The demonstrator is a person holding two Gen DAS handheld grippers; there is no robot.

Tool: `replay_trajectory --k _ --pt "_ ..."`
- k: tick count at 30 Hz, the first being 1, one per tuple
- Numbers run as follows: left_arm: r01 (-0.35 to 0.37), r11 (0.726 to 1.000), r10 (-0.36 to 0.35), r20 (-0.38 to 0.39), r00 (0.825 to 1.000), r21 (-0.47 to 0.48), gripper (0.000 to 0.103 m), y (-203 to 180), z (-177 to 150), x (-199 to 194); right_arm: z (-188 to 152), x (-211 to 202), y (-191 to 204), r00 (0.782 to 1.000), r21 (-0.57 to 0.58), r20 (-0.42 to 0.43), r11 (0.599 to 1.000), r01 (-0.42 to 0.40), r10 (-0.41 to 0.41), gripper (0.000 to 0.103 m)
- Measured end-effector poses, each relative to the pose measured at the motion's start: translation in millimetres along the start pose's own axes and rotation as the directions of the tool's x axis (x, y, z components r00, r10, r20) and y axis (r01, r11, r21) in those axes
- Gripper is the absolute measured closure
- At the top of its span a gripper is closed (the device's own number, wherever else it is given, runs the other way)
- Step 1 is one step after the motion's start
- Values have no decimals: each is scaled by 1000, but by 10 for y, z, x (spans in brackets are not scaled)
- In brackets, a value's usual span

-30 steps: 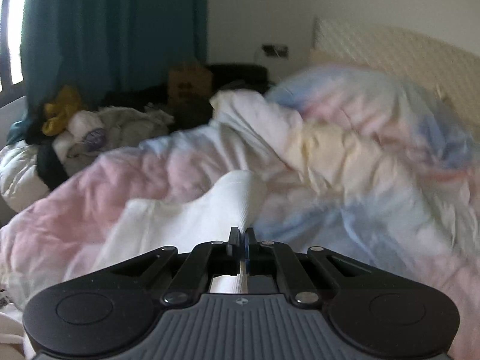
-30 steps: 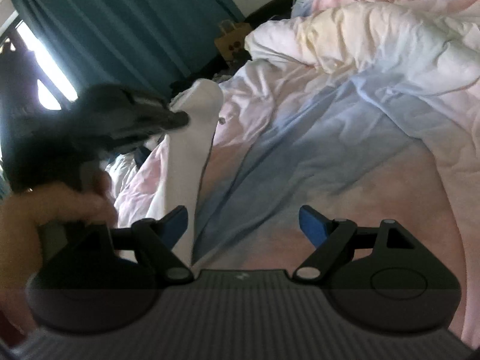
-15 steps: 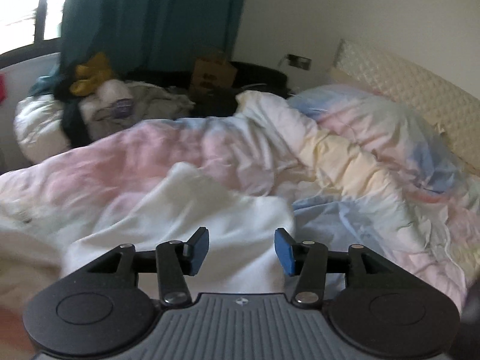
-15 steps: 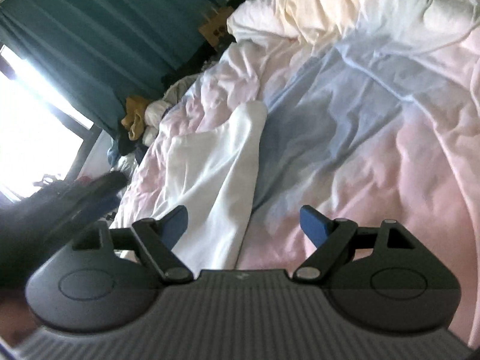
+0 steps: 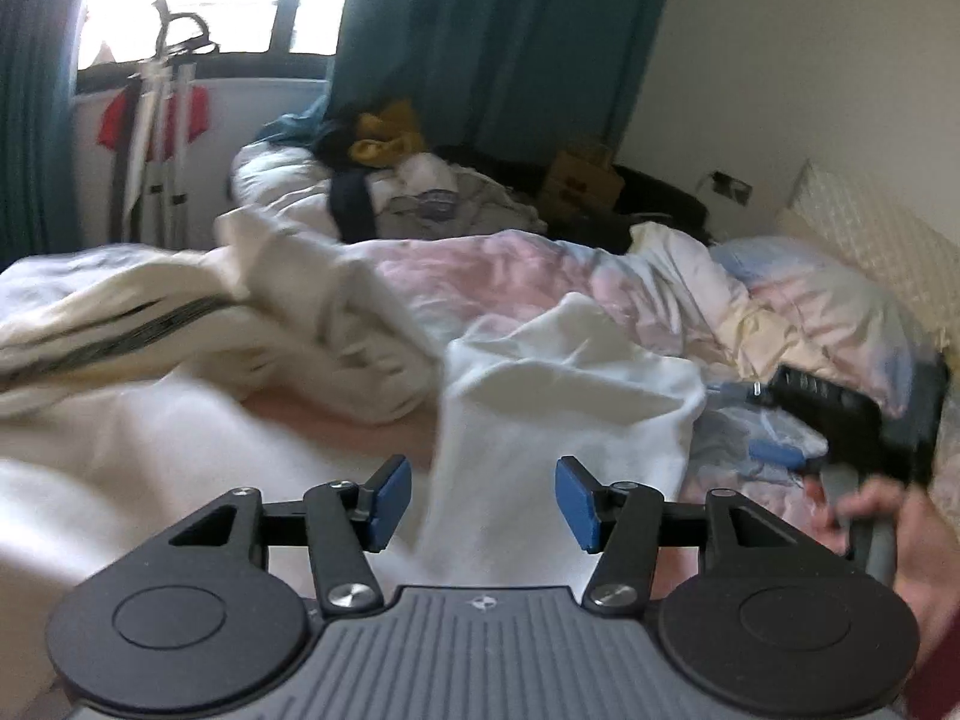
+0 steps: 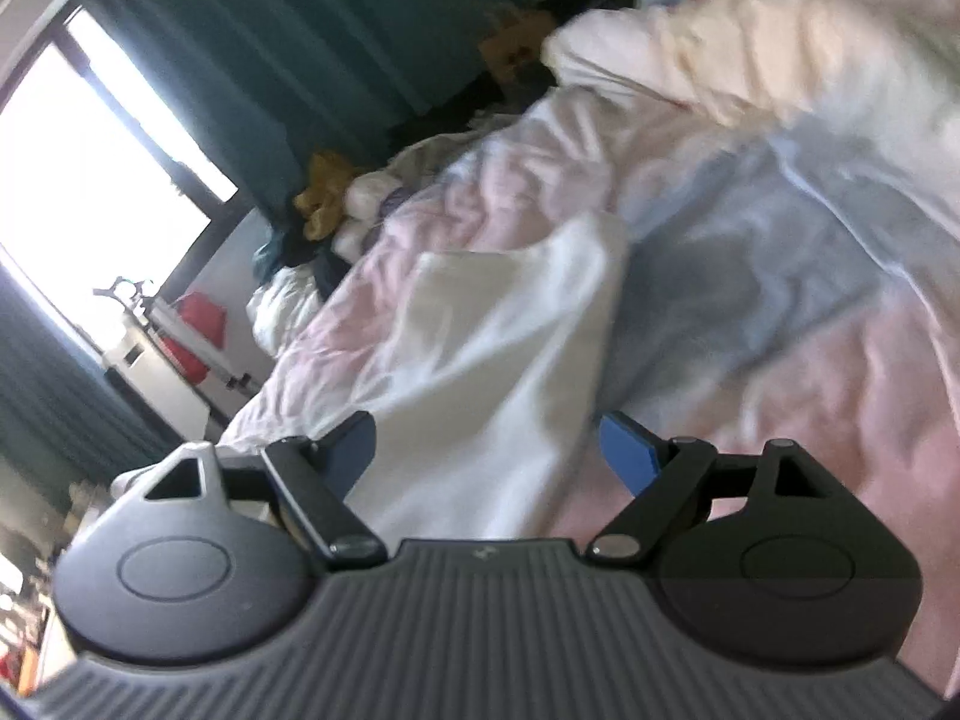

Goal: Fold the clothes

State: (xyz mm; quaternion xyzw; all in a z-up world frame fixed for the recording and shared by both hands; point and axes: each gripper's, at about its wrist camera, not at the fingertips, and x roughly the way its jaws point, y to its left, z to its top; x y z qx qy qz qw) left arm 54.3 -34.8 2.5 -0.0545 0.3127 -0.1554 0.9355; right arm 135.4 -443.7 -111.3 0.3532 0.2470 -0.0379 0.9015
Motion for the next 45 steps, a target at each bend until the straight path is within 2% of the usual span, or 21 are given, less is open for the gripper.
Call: replay_trajectory --k 2,5,7,11,13,18,21,25,28,30,33,34,35,38,45 --pt "-7 1000 7 -16 1000 -9 47 150 -99 -153 96 74 56 1000 6 -17 1000 -6 7 19" --pt "-55 998 55 -14 998 6 47 342 -236 -341 227 167 14 997 88 -57 995 -41 46 19" --pt "-58 998 58 -2 998 -27 47 486 -321 -409 302 227 17 997 89 -70 995 -36 43 19" --pt "-68 984 65 -24 998 -164 46 789 -505 -383 437 434 49 998 -7 -52 999 41 -41 20" --pt "-69 980 60 -49 997 -186 46 846 -546 -316 460 589 -67 995 17 -36 996 92 -92 20" --pt "-42 982 33 -51 998 -187 46 826 -544 -208 417 1001 -518 976 111 -45 970 216 -213 19" --pt "-19 978 9 -47 999 -207 44 817 -554 -155 325 1148 -708 978 161 -49 965 208 -203 18" --pt "-9 968 -3 -48 999 -250 44 861 -548 -71 262 1149 -650 990 170 18 976 133 -138 19" --pt "-11 962 -1 -44 999 -274 43 901 -544 -23 252 1189 -591 998 157 13 986 54 -56 27" --pt "-10 957 -4 -47 999 -289 43 910 -547 4 233 1224 -551 999 136 -13 989 51 -50 35" --pt "-13 957 1 -41 999 -289 43 897 -546 -2 220 1251 -500 997 100 -43 992 75 -71 63" --pt "-14 958 3 -37 999 -287 43 892 -543 -8 219 1250 -497 995 94 -49 992 86 -81 81" --pt "-16 958 6 -34 999 -287 43 890 -537 -9 222 1234 -500 994 95 -50 991 96 -92 89" --pt "-25 957 20 -22 1000 -289 43 895 -533 -13 270 1158 -467 996 97 -19 991 89 -87 95" --pt "-18 948 23 14 1000 -319 43 945 -516 -62 541 802 -297 989 69 147 998 -6 -4 97"
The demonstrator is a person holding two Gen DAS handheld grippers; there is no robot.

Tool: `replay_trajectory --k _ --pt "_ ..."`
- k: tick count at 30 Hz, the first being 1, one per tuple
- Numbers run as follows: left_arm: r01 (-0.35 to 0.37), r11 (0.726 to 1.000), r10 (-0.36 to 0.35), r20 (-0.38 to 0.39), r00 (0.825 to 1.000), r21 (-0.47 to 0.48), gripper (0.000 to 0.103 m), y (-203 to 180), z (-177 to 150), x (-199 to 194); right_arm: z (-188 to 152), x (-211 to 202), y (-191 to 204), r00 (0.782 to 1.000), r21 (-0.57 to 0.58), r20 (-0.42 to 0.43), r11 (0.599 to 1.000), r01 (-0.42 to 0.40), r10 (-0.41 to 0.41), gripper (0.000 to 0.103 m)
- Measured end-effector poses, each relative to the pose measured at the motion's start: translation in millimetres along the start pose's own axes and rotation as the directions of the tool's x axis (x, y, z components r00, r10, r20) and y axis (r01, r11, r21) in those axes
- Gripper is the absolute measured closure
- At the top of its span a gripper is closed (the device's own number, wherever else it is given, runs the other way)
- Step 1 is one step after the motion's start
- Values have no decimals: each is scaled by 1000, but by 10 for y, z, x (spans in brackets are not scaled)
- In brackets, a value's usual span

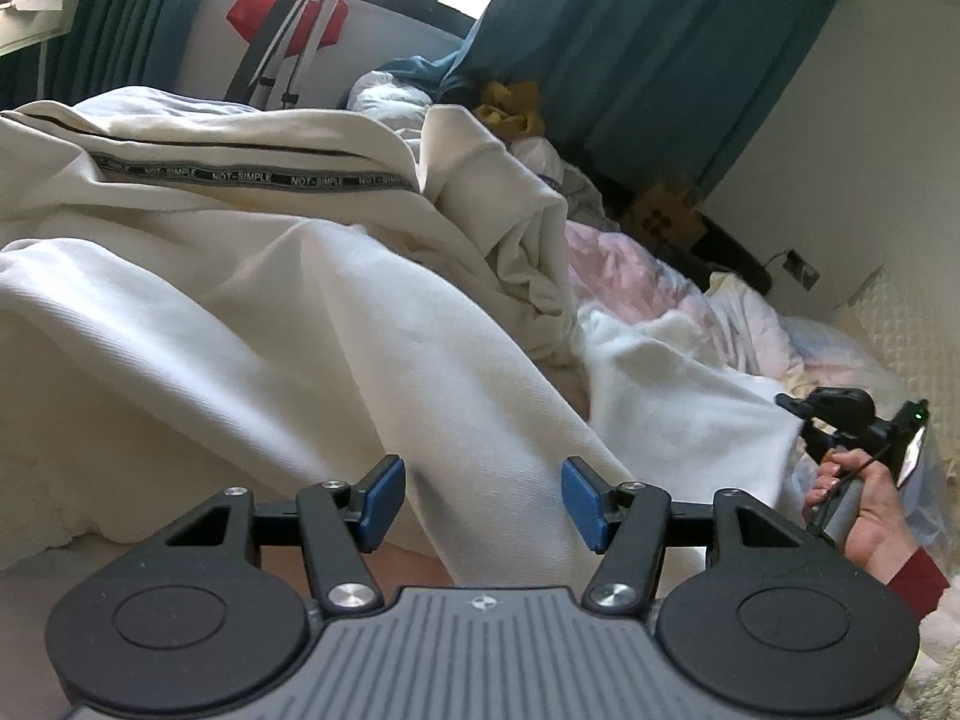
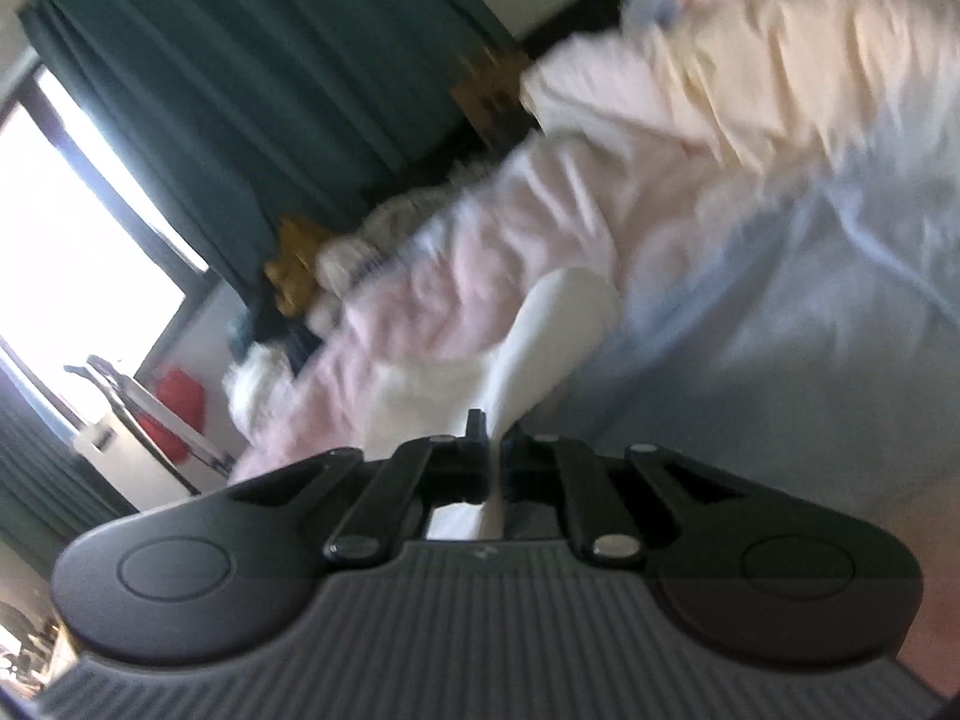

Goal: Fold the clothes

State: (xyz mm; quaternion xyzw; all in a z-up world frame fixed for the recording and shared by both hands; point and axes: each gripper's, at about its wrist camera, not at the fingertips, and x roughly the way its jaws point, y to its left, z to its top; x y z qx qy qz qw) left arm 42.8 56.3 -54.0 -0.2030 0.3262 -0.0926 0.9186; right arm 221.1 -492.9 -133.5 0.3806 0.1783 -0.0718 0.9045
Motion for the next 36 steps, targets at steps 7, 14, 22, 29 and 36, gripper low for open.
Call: replay_trajectory --k 7,14,22,29,36 --pt "31 998 -30 28 999 -47 43 57 45 -65 561 -306 -309 985 147 169 989 -1 -24 97" --pt "37 991 -33 25 999 -132 43 209 120 -20 638 -278 -787 966 171 167 971 167 -196 97" --pt "18 924 9 69 998 -382 39 638 252 -112 352 16 -1083 924 87 -107 922 376 -367 93" --pt "23 816 71 139 988 -577 36 1025 251 -426 368 -371 -955 927 163 -134 915 369 -350 27" --pt "48 692 49 113 992 -721 33 1375 140 -558 270 -829 -704 936 186 -164 922 339 -311 21"
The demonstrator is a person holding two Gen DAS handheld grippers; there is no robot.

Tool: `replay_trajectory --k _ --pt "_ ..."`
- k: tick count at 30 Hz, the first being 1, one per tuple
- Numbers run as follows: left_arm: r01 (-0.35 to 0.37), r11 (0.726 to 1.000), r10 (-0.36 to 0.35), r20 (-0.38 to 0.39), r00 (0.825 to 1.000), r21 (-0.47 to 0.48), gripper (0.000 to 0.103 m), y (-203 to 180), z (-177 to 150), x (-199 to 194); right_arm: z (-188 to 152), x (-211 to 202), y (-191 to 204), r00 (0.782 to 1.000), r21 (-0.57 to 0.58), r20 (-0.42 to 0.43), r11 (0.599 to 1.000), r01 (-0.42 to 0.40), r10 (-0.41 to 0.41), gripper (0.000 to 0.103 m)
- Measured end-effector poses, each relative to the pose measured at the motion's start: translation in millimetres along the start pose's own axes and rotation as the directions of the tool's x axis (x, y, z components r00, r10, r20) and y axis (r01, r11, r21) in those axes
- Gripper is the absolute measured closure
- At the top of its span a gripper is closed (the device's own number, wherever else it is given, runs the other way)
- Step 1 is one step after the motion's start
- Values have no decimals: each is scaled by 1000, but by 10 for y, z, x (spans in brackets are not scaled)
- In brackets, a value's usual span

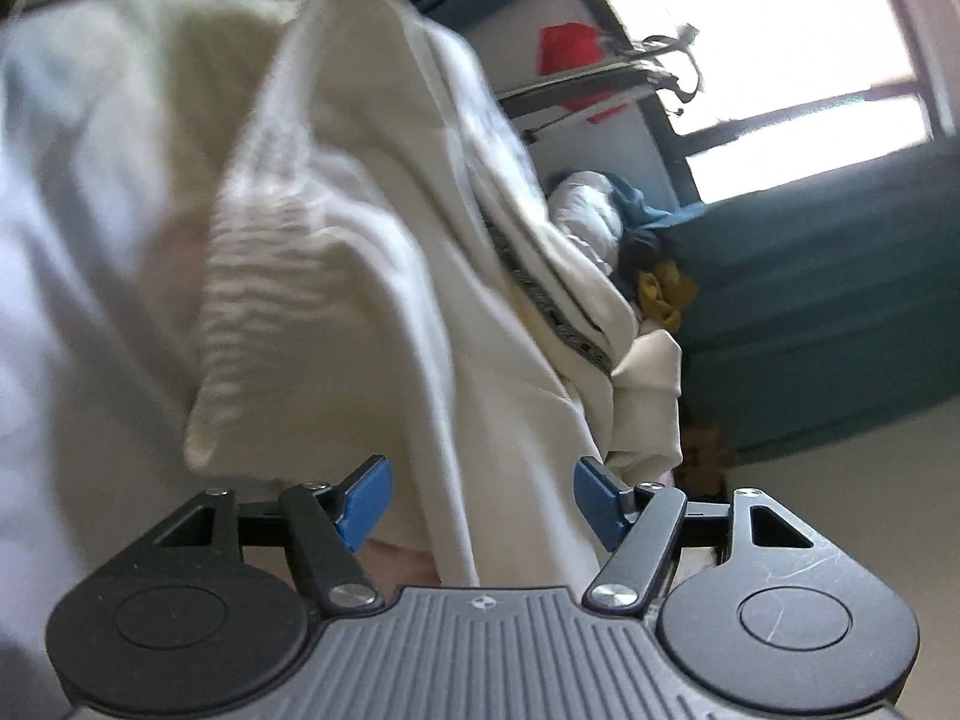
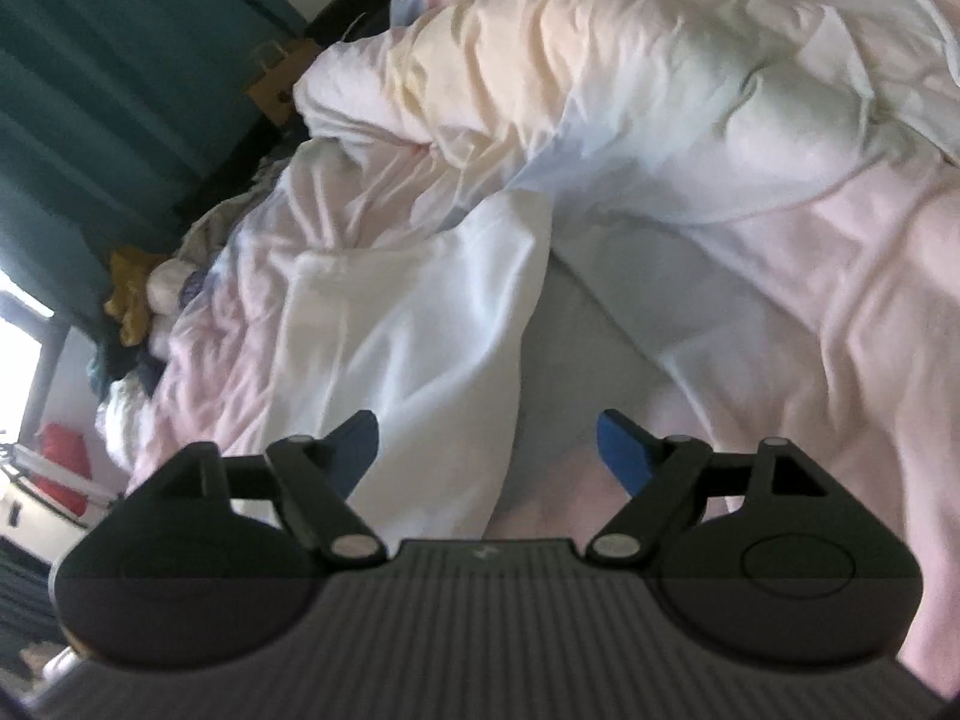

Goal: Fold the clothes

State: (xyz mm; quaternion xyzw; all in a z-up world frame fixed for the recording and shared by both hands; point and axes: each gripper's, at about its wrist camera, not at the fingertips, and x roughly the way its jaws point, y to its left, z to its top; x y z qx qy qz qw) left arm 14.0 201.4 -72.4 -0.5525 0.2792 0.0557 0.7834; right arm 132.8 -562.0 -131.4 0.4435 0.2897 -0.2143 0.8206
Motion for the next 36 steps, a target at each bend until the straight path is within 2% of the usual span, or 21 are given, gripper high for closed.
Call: replay_trajectory --k 3,7,11,13,14,18,24,26,27,31,36 --pt "-38 992 37 -8 999 -123 32 215 49 -47 -153 -209 -1 999 31 7 999 -34 34 21" --pt "-25 967 23 -10 1000 -253 31 457 63 -144 -433 -418 45 998 36 34 998 -45 43 20" --pt "29 903 -25 14 1000 -430 25 686 25 -148 -699 -335 202 1000 -50 2 999 -17 17 20" --pt "39 865 -50 -8 999 -500 25 788 22 -65 -765 -237 264 999 -80 -29 997 -14 12 20" --pt "38 853 -58 -22 998 -521 25 817 20 -17 -796 -193 291 999 -93 -42 996 -13 9 20" --pt "1 843 -46 -70 996 -537 25 780 -7 159 -839 -104 302 998 -83 -69 996 -15 9 20" --pt "-68 817 51 -46 998 -573 36 780 125 370 -871 -36 291 998 -73 -65 997 -12 7 20" --pt "-108 820 100 -45 994 -561 54 754 165 413 -888 15 302 998 -83 -61 997 0 -5 20" --pt "-122 827 119 -42 992 -549 56 729 182 426 -900 40 312 998 -94 -59 996 6 -12 20" --pt "-139 885 158 5 987 -444 64 530 238 393 -938 153 353 998 -138 -50 990 30 -37 19" --pt "-177 957 212 136 968 -231 71 97 408 151 -959 236 375 998 -183 -37 982 47 -55 18"
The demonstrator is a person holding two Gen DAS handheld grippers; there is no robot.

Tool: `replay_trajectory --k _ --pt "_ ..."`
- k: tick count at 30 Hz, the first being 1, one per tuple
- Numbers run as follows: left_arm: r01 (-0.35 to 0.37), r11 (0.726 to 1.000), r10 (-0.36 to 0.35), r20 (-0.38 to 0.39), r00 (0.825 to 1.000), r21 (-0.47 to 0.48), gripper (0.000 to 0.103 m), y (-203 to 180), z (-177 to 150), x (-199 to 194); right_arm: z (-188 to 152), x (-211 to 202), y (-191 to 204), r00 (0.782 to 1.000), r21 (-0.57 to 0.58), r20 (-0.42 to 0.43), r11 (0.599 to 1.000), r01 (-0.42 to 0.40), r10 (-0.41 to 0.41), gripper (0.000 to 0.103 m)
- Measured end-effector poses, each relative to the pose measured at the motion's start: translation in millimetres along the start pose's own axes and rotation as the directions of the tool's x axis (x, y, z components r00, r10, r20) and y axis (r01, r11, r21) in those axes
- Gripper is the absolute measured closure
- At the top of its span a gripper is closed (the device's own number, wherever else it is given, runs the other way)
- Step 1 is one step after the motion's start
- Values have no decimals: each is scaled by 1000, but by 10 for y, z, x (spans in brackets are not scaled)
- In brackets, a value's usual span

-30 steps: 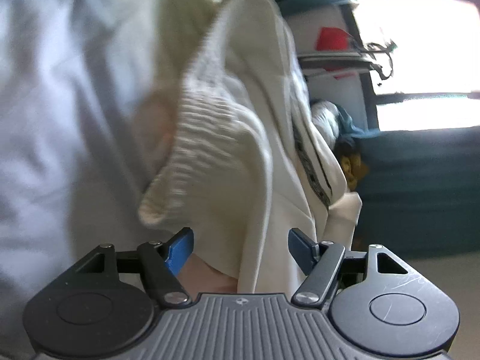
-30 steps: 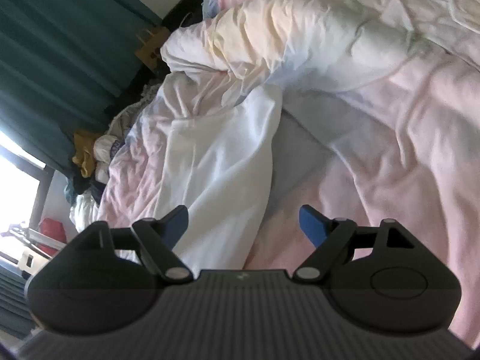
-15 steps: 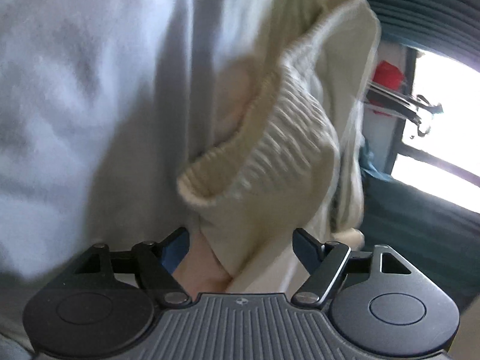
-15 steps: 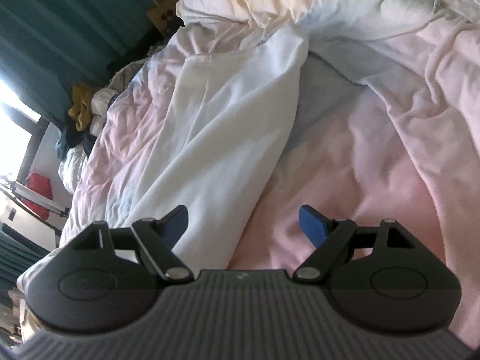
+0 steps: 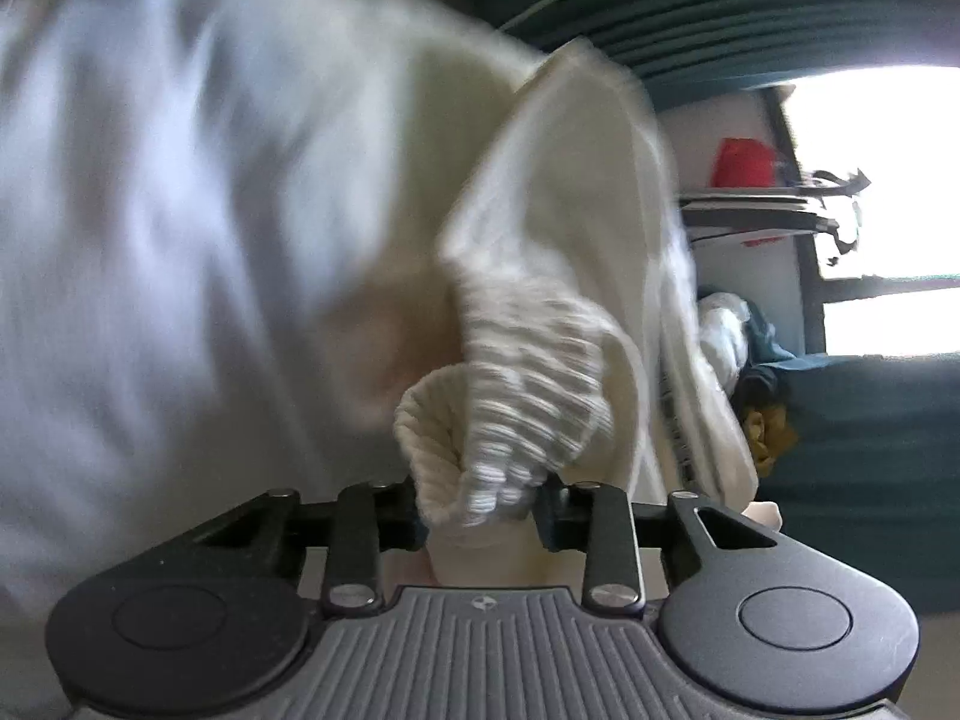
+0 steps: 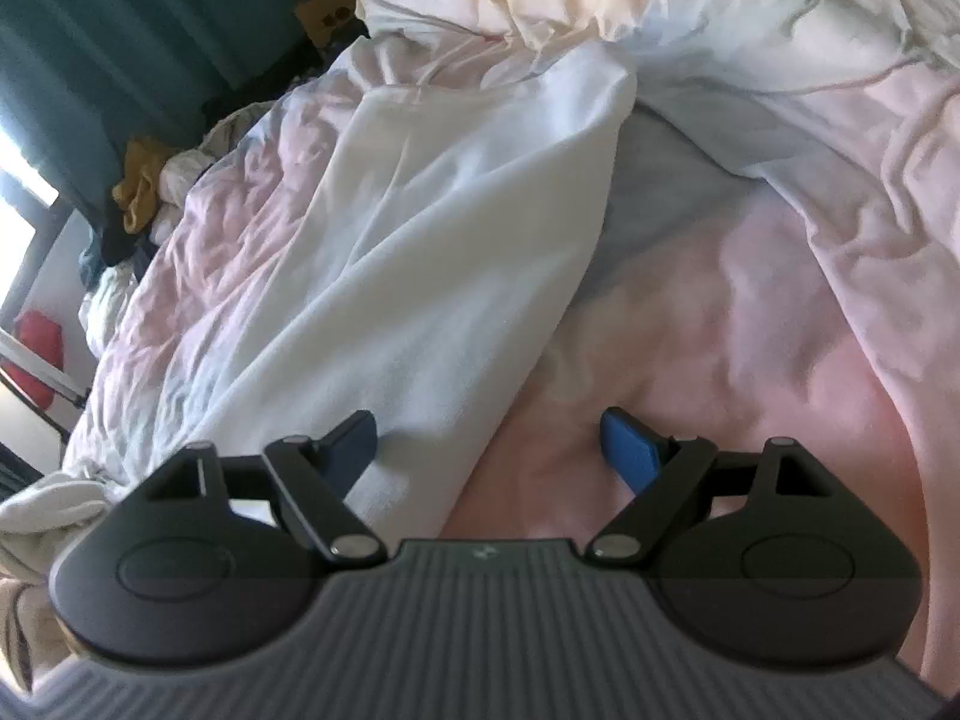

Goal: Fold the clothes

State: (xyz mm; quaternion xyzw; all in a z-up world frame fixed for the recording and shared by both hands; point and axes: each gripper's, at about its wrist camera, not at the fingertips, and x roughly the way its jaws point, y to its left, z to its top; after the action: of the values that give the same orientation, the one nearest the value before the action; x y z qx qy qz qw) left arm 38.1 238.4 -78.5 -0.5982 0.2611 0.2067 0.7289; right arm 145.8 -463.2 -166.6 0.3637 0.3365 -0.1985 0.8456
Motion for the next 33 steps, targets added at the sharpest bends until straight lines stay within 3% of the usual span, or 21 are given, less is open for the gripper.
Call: replay_trajectory --k 3,7,9,14,19,22,26,33 --pt "0 992 -7 56 998 123 73 -273 194 -221 -4 11 -20 1000 0 -2 1000 0 0 18" --pt "-6 972 -6 47 999 234 73 -524 429 -461 -4 17 -25 1000 -8 -5 1000 5 -5 19" --pt "-29 966 25 21 999 256 72 -348 540 -695 -9 15 -13 1000 -20 -5 1000 12 -12 20" --pt "-125 957 150 -77 986 262 69 87 633 -653 -23 26 10 1000 -54 -6 998 23 -23 21" --pt "-85 963 124 -142 982 255 62 338 653 -679 -26 18 7 1000 -48 -5 999 22 -22 21" --pt "-93 947 143 -144 979 308 63 343 667 -769 -23 15 10 1000 -43 -5 999 22 -22 21" --pt "-49 908 112 -128 985 416 54 259 564 -1062 -4 -4 -1 1000 -23 -7 1000 15 -16 21" --pt "-3 776 64 -73 995 631 47 -229 84 -1363 182 -197 -191 997 158 4 985 -77 77 21"
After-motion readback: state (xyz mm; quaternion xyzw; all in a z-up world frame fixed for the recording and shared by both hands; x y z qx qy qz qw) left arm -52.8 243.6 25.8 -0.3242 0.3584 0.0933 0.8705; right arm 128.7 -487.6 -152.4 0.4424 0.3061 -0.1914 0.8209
